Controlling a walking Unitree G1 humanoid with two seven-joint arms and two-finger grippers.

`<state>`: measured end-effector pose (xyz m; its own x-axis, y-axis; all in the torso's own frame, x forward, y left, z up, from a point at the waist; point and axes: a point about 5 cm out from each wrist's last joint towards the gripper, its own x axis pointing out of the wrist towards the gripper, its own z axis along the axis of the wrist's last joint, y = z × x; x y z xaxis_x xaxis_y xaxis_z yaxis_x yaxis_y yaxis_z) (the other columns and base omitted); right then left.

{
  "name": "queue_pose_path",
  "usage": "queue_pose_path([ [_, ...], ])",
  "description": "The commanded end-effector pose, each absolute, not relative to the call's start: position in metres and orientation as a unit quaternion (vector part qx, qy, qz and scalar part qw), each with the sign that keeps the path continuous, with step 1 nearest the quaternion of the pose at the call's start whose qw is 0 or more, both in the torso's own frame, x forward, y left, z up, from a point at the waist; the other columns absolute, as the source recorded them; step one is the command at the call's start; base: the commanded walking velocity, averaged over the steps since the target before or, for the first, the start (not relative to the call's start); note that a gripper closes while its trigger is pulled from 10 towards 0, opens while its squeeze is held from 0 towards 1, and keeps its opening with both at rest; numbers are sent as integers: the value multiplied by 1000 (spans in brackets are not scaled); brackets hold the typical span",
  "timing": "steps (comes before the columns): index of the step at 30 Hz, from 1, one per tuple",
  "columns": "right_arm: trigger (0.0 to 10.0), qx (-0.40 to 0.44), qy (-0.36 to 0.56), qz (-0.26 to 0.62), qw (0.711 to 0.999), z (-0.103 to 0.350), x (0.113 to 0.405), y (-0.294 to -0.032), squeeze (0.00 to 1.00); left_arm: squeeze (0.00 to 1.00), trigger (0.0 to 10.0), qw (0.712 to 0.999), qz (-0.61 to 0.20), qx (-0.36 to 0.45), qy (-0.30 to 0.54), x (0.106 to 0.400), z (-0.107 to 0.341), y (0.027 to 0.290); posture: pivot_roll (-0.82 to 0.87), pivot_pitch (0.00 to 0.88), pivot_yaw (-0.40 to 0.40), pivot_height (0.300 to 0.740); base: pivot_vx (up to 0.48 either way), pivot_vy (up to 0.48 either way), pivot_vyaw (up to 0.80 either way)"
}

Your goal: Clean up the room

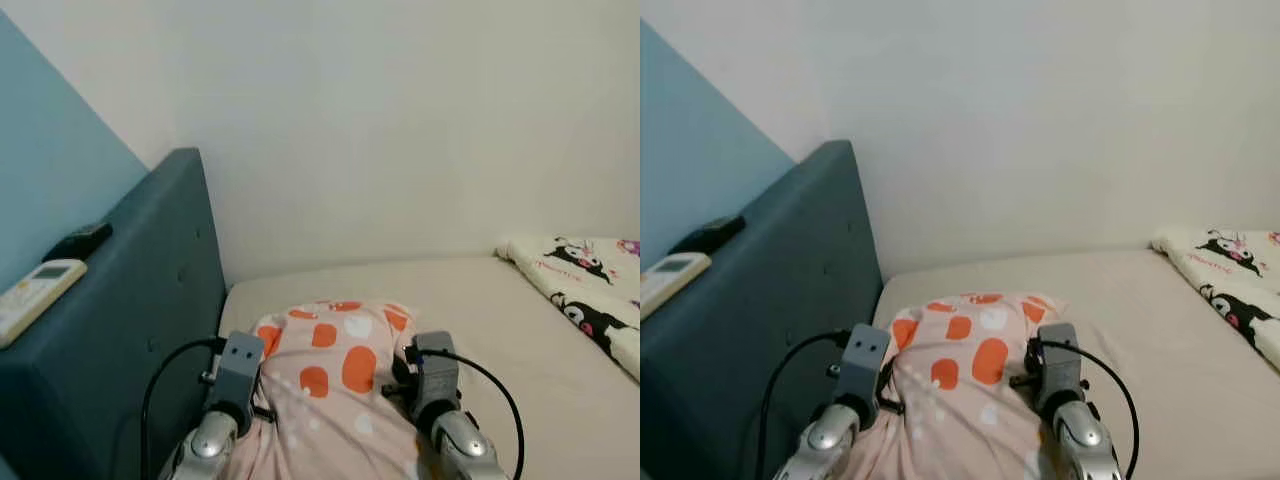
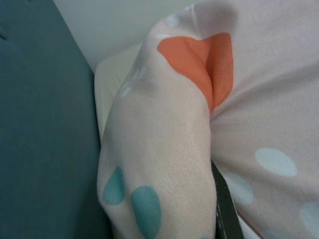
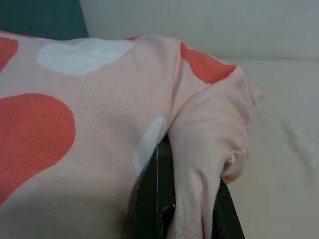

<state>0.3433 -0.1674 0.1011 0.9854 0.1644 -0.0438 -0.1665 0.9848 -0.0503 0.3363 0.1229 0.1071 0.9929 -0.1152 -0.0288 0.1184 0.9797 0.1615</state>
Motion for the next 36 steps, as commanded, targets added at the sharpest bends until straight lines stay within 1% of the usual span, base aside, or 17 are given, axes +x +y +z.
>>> queue_pose_path([
  [1, 10000, -24, -4, 95, 995, 107, 344, -162, 0, 0, 10000, 995, -61, 83, -10, 336, 113, 122, -79, 70, 50, 620, 0, 0, 0],
  [13, 10000, -21, -4, 84, 996, 107, 343, -165, 0, 0, 10000, 993, -77, 85, -11, 336, 116, 118, -65, 82, 61, 620, 0, 0, 0],
  [23, 10000, -10, -9, 75, 997, 107, 341, -168, 0, 0, 10000, 993, -82, 88, -10, 334, 117, 120, -54, 93, 72, 620, 0, 0, 0],
  [32, 10000, -2, -19, 86, 996, 116, 345, -167, 0, 0, 10000, 995, -58, 78, 0, 337, 118, 131, -41, 120, 71, 620, 0, 0, 0],
  [36, 10000, -5, -18, 92, 996, 119, 349, -167, 0, 0, 10000, 995, -58, 85, -1, 336, 119, 136, -36, 128, 69, 605, 0, 0, 0],
])
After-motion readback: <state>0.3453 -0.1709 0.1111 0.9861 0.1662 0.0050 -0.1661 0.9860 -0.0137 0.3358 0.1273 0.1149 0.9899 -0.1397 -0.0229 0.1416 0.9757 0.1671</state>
